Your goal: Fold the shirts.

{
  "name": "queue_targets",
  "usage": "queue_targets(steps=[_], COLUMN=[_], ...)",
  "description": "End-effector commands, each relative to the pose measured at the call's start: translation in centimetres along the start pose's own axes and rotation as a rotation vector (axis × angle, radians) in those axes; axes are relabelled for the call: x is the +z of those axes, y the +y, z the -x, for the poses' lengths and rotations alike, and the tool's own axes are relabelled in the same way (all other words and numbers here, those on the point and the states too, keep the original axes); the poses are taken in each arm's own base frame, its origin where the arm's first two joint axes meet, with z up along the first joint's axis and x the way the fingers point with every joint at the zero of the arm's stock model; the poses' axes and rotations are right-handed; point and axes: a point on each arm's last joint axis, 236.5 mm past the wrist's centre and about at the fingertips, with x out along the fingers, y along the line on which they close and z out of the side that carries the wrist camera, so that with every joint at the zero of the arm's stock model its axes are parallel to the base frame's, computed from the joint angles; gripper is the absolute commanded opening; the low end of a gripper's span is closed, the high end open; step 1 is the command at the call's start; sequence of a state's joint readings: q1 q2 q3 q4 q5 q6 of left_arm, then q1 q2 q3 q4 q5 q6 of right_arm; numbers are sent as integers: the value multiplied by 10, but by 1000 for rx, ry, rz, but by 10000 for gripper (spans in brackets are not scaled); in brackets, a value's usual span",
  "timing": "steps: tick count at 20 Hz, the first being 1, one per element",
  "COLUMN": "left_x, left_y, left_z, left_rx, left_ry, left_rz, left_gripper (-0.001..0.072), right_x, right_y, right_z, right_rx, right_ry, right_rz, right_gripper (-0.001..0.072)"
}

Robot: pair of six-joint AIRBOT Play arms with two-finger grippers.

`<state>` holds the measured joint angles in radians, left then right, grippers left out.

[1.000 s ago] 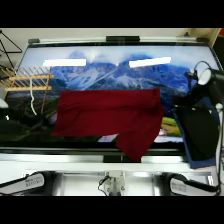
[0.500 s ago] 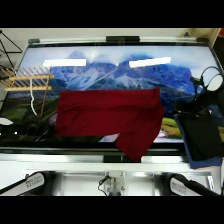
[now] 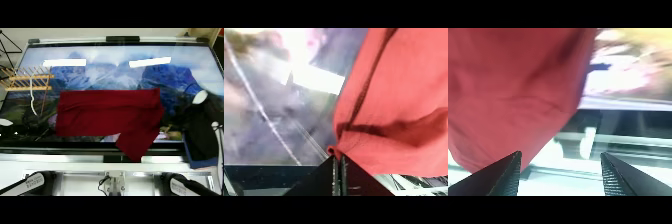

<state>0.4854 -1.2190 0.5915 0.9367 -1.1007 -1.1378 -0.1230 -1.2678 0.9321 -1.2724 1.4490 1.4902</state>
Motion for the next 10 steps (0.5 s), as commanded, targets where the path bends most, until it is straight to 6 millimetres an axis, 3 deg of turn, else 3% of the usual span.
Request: queue_targets(steps=[1, 3, 7, 9, 10], left_x=[-4, -7, -8, -8, -8], left_y=[-3, -6, -6, -6, -6], left_z=[1, 2, 2, 2, 2], left_rx=[-11, -17, -20, -20, -19], left_ry=[12, 23, 29, 29, 28], left_rz=[-3, -26, -31, -31, -31], left_gripper=[35, 35, 36, 36, 35], right_x=[-24, -31, -43, -40, -37], right_y=[11, 13, 13, 16, 16], right_z=[-56, -71, -86, -92, -93], right_rx=[14, 7, 21, 45, 45], right_ry=[50, 59, 82, 57, 40], right_rz=[19, 21, -4, -29, -39], right_gripper=[612, 558, 552, 413, 305])
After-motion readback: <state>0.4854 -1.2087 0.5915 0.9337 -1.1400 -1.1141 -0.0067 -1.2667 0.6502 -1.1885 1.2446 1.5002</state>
